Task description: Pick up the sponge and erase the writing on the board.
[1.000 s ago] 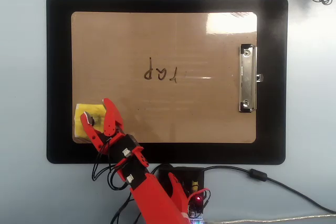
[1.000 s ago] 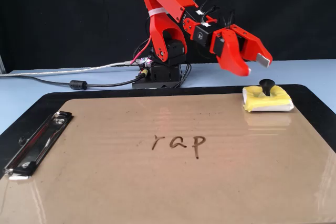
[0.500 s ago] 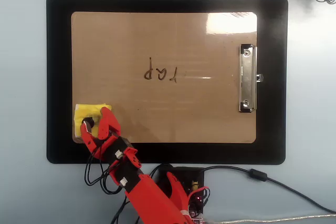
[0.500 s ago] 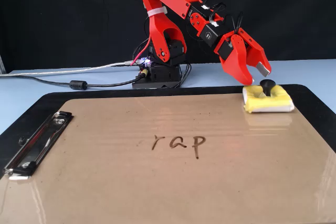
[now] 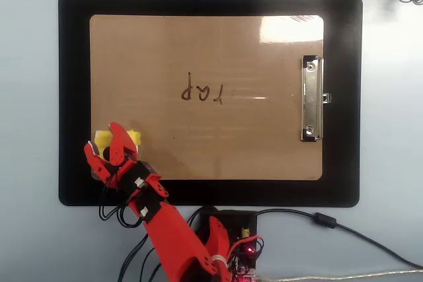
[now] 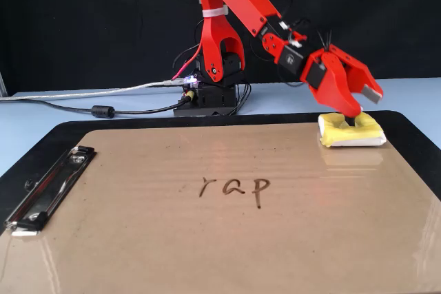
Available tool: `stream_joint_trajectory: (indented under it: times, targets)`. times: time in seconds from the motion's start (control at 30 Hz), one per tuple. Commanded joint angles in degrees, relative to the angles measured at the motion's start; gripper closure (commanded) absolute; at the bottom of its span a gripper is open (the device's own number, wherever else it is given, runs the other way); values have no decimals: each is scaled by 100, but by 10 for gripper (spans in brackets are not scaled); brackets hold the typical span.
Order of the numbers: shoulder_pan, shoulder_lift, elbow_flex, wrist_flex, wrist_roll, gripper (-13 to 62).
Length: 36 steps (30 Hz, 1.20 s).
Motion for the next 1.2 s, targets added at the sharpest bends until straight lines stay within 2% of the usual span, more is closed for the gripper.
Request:
stream_joint_trajectory:
  times: [0.0,0.4,1.1,1.17]
  targets:
    - [-158,88,-105,-457,149,185]
    - [-738,70,185,-369,562,184]
    - [-554,-650,88,-413,1696,190]
    - [-466,-721,26,-431,1705,207]
